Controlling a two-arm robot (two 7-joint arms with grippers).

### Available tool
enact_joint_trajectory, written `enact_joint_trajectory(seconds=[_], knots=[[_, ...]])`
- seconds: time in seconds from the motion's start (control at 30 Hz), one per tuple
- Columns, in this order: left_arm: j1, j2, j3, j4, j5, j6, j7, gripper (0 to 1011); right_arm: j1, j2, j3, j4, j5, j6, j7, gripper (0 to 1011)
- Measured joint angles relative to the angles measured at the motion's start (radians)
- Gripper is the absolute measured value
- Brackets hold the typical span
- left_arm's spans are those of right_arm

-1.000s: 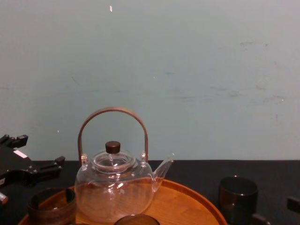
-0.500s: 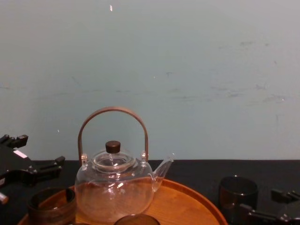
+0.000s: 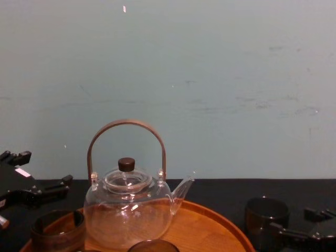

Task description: Pick up the glass from the table and place it on the tray.

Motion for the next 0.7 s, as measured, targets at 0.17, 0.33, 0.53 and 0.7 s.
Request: enact_joint_trajectory(seconds=[0.17,0.33,0.53,0.7], knots=[[0.0,0.0,0.0,0.0,0.0,0.0,0.0,1001,0.026,-0.003,-0.009,0.025,-0.001,0.001,0.012,1002],[0.0,0.0,0.0,0.0,0.0,0.0,0.0,1001,0.054,-0.008,-0.019,0.054,-0.001,0.003,0.023,1002],[0.0,0.0,0.0,0.0,0.0,0.0,0.0,1001,0.089,-0.015,-0.032,0.092,-0.001,0.004,0.038,1002],[0.0,0.0,0.0,0.0,0.0,0.0,0.0,1001,0.116,-0.023,-0.046,0.122,-0.004,0.003,0.048,1002]])
